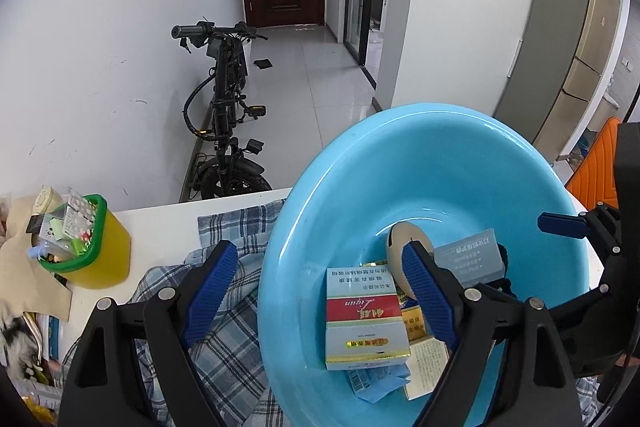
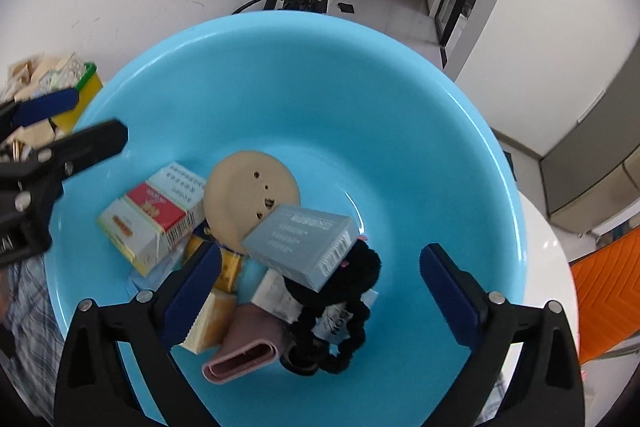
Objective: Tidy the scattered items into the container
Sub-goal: 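Lower the grey-blue box into the basin and open the right tool, then lift both open tools away from the basin toward the cloth, then move the left tool down over the orange plastic soap box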
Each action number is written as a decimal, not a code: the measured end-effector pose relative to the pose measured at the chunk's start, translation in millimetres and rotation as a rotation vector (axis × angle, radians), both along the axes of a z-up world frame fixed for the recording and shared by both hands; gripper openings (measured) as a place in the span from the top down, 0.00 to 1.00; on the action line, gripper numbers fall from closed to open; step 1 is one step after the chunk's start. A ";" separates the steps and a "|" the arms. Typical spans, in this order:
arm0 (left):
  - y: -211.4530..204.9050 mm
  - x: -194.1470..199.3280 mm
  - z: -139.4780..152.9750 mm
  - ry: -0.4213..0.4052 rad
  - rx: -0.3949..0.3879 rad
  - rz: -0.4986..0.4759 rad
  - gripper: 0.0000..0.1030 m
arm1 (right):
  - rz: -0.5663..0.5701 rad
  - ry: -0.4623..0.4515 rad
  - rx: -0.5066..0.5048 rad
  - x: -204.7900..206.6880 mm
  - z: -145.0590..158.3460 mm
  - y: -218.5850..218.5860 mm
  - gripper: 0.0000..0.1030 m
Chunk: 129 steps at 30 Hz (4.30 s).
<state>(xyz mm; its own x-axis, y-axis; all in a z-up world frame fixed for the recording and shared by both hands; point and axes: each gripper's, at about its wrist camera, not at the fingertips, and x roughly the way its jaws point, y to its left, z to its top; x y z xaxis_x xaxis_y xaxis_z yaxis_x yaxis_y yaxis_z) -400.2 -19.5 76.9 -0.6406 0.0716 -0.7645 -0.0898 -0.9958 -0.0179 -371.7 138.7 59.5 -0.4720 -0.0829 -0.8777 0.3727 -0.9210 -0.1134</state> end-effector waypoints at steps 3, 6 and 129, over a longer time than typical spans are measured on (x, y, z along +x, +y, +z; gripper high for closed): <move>4.2 6.5 4.3 0.012 -0.019 -0.006 0.16 | 0.009 0.018 0.007 6.7 3.6 3.6 0.04; 5.8 15.9 9.1 0.028 -0.034 -0.001 0.16 | 0.011 0.055 -0.002 15.8 9.0 6.9 0.04; 30.6 279.2 -117.6 0.107 0.152 -0.037 0.00 | -0.134 0.469 -0.261 300.9 -62.4 89.5 0.01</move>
